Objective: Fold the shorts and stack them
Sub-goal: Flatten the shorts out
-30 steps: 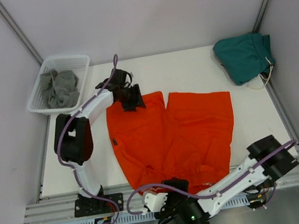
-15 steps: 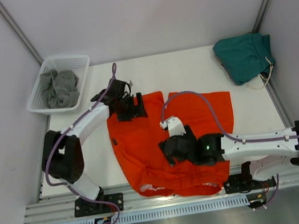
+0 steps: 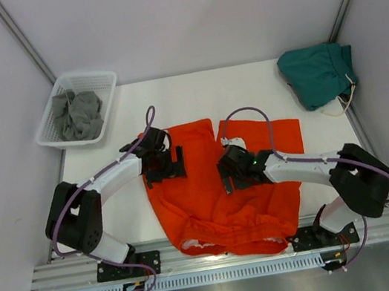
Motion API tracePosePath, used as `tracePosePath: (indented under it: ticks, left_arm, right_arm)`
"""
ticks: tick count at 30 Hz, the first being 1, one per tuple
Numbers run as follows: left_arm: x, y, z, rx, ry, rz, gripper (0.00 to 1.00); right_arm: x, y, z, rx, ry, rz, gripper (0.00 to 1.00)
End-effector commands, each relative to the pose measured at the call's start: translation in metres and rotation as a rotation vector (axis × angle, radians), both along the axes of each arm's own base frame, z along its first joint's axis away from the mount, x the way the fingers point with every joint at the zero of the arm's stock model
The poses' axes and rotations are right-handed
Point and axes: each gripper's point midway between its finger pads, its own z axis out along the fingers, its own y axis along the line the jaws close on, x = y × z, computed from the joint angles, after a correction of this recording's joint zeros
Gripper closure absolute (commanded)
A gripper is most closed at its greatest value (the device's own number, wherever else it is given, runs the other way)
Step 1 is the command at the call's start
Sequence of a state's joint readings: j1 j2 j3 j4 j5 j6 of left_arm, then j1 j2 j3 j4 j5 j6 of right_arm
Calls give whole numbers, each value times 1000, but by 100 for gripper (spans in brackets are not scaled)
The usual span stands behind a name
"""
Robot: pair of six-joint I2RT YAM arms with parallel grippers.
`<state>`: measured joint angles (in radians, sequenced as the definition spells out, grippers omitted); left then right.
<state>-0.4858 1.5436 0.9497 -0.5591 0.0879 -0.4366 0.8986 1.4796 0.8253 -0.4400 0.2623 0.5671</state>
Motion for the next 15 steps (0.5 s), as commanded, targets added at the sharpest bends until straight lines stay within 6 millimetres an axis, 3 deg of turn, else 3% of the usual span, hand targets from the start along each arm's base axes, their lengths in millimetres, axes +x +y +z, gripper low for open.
tracePosePath:
  ticks: [1, 5, 9, 11, 13, 15]
  left_arm:
    - [2, 3, -5, 11, -17, 32, 1]
    - [1, 9, -23, 65, 26, 35, 2]
    - [9, 17, -34, 143, 48, 35, 10]
    - [11, 16, -40, 160, 68, 29, 14]
    - [17, 10, -45, 158, 89, 12, 25]
    - [17, 6, -51, 155, 115, -7, 45]
  right_arm:
    - [18, 21, -4, 51, -5, 39, 19]
    - [26, 20, -23, 19, 22, 28, 30]
    - [39, 23, -28, 35, 37, 17, 57]
    - [47, 21, -34, 33, 47, 6, 65]
    - [58, 23, -33, 37, 41, 0, 73]
    - [68, 27, -36, 34, 44, 0, 78]
